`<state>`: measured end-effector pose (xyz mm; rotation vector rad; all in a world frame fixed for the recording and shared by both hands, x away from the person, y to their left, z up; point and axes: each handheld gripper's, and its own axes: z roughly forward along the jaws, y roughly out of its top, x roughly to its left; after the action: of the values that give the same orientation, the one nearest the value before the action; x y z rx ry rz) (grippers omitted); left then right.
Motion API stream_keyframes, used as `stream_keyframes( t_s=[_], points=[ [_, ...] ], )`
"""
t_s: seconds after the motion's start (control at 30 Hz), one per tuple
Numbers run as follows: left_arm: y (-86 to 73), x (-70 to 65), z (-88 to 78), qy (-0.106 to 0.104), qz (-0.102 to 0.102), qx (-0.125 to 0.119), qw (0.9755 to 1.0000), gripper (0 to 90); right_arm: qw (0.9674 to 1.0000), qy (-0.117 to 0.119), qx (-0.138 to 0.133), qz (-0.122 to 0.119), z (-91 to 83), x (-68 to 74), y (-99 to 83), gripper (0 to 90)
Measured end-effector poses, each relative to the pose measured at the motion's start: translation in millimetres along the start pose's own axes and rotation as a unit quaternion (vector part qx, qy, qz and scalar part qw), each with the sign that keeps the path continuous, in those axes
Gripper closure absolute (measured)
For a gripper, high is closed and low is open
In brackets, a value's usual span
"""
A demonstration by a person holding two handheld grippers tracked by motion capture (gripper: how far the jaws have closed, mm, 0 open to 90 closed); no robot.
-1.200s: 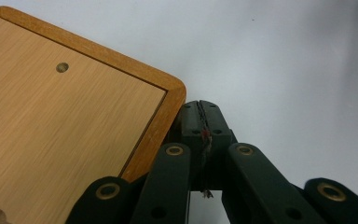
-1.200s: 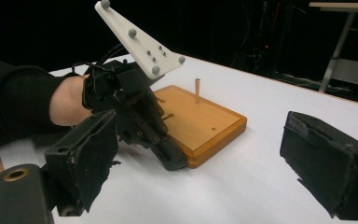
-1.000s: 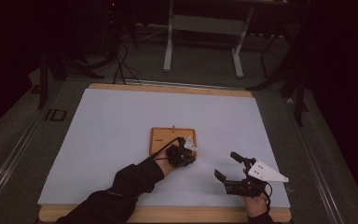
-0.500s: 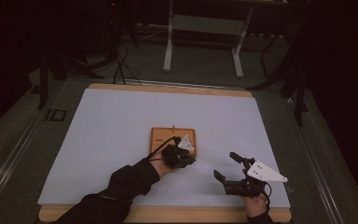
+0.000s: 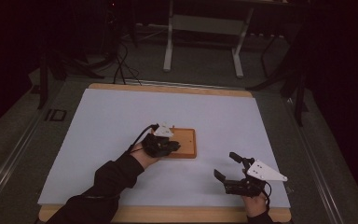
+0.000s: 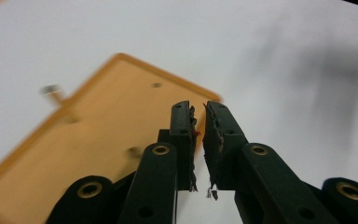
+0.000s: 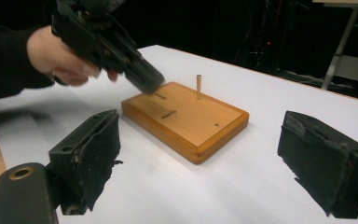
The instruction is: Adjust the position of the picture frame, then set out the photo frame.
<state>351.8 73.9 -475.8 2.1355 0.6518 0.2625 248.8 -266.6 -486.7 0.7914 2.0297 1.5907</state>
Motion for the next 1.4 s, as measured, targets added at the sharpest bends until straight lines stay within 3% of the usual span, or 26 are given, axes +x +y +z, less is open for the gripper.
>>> stream_keyframes(
  t_s=[0.03,0.2,0.43,0.63,0.9,1.1,1.4],
  points=[
    [-4.2,8.0,-4.8,0.007,-0.012,-0.003,0.9999,79.7,1.0000,0.002,-0.004,0.005,-0.2,-1.8,-0.3,13.1],
    [-10.8,21.4,-6.1,0.016,-0.040,-0.003,0.9991,77.2,1.0000,-0.001,-0.006,0.006,-0.3,-1.7,-0.1,13.0],
    [-11.4,37.8,2.9,0.007,-0.052,-0.010,0.9986,72.9,1.0000,0.000,0.001,0.007,1.2,-1.5,-0.2,13.0],
    [-7.6,50.6,16.6,0.021,-0.059,-0.009,0.9980,72.9,0.9999,0.003,0.005,0.010,2.3,-0.9,-0.6,12.8],
    [-4.1,60.6,33.4,0.033,-0.044,-0.014,0.9984,66.7,0.9999,0.003,0.010,0.012,4.4,-0.4,-2.1,12.7],
    [0.2,67.9,39.9,0.020,-0.032,-0.025,0.9990,66.7,0.9997,0.007,0.017,0.013,6.7,-0.2,-4.4,12.6],
    [3.5,66.5,54.8,0.025,-0.012,-0.008,0.9996,68.8,0.9997,0.009,0.019,0.013,6.7,0.5,-4.5,12.6]
  ],
)
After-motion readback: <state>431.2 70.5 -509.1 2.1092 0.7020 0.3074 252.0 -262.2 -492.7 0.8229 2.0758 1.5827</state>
